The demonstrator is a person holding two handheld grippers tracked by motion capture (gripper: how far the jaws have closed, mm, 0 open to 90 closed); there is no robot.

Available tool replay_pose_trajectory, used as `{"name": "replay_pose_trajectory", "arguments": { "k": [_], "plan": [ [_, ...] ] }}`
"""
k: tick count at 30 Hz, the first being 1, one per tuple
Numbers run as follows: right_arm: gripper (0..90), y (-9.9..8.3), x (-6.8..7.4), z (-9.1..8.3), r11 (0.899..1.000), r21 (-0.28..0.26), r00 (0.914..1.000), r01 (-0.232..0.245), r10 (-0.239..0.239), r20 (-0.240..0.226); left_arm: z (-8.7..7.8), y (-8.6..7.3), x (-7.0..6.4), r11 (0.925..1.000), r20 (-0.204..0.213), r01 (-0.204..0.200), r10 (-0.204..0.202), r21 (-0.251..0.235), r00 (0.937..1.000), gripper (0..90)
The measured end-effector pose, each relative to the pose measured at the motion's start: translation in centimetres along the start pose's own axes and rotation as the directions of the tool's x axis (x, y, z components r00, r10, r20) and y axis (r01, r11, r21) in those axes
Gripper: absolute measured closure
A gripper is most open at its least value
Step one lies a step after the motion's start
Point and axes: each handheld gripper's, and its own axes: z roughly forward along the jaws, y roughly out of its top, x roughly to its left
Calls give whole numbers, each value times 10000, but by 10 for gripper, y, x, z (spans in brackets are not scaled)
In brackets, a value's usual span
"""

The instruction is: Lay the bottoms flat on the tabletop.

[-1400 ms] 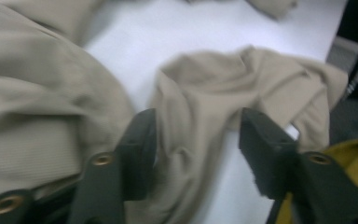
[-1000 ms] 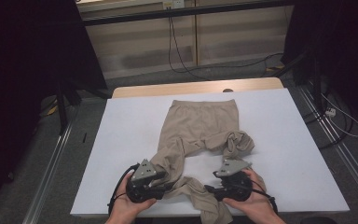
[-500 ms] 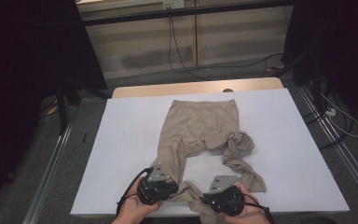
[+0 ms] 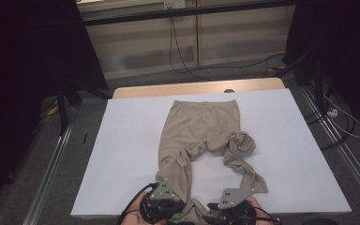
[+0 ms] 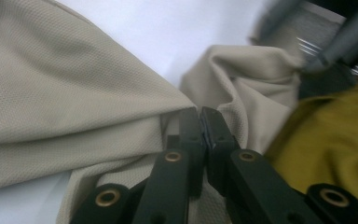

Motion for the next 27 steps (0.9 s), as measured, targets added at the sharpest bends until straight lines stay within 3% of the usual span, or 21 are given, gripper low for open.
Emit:
{"name": "replay_pose_trajectory", "arguments": {
  "k": [5,8,9,11,13,15,18,21,23,24,27],
  "plan": [
    [511,1,-8,-5,9993,-271,9992,-240,248,304,-3,-3,-12,9997,377,-243,243,-11,9990,880],
    [605,4,-14,0,9995,-250,9988,-212,223,430,-5,0,-9,9995,403,-158,169,-284,9990,818],
    [628,5,-17,1,9999,-72,9988,-133,136,468,-8,1,-7,9987,287,-48,63,-509,9996,753],
    [623,4,-19,5,9997,158,9979,-201,191,613,-15,1,1,9968,25,-52,54,-800,10000,737],
    [635,0,-19,8,9987,447,9984,-233,209,534,-18,0,11,9944,-378,188,-228,-1035,9990,678],
    [612,-3,-15,12,9977,657,9985,-163,128,526,-16,-2,19,9950,-699,336,-403,-945,9967,628],
    [590,-1,-11,13,9986,532,9975,19,-57,707,-11,-3,26,9959,-1087,491,-573,-765,9924,550],
    [623,4,-17,16,9991,419,9959,-52,14,902,-5,-1,27,9986,-1464,202,-272,-487,9888,518],
    [646,11,-24,20,9994,335,9939,-67,29,1101,2,-1,28,9996,-1440,261,-276,-119,9892,532],
    [661,15,-28,23,9996,272,9935,-79,48,1140,3,-1,28,9993,-1411,326,-347,-169,9894,557],
    [680,29,-38,31,9999,135,9912,-6,-11,1323,3,1,27,9994,-1051,340,-340,-18,9939,807]
  ]
}}
